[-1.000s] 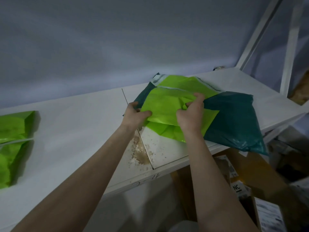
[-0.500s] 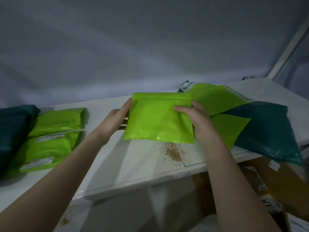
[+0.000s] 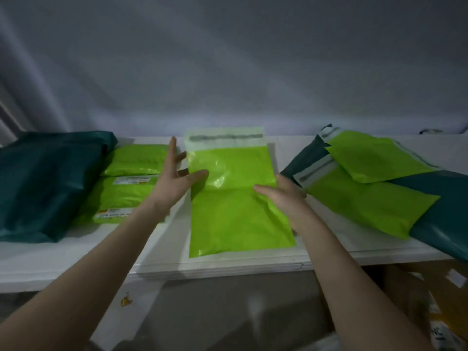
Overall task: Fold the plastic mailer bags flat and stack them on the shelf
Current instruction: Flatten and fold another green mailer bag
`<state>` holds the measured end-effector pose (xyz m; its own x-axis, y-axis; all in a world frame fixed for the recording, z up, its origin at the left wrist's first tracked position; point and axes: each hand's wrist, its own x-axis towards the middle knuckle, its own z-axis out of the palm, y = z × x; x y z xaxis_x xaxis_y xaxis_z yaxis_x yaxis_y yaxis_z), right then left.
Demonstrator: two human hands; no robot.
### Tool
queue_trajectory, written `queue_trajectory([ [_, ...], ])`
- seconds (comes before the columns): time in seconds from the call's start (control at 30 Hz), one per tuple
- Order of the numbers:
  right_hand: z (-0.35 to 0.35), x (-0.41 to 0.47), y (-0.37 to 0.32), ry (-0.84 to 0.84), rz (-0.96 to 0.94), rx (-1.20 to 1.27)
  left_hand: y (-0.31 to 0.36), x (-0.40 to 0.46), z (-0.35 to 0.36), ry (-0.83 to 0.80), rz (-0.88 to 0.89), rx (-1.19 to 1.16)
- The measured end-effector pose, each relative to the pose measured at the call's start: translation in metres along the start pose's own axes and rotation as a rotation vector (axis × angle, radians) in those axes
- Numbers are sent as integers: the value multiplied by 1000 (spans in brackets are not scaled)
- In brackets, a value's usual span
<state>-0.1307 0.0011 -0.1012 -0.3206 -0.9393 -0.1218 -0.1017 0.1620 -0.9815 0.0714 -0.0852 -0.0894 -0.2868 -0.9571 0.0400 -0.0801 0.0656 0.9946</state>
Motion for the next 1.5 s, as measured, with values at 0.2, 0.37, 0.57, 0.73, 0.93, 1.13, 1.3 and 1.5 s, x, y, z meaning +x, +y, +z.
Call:
queue_trajectory([
  [0.2, 16, 15, 22, 152, 93, -376, -30, -5, 8, -44, 151, 737],
  [0.37, 33, 2, 23, 226, -260, -841, -48, -18, 28, -189, 139, 1005],
  [0.57, 43, -2, 44, -170, -255, -1160, -64, -18, 27, -329, 88, 1213],
  [0.73, 48, 0, 45, -215, -131, -1199, -63, -11, 25, -382, 85, 1274],
  [0.93, 54, 0, 44, -187, -102, -1211, -62, -8, 24, -382, 70, 1273],
  [1.13, 57, -2, 44, 44, -339, -1289, -63, -13, 24, -156, 215, 1294],
  [1.3, 52, 0, 28, 212, -443, -1071, -49, -11, 21, -62, 255, 1121],
  [1.5, 25, 12, 19, 281, -239, -752, -42, 1, 8, -51, 86, 934],
])
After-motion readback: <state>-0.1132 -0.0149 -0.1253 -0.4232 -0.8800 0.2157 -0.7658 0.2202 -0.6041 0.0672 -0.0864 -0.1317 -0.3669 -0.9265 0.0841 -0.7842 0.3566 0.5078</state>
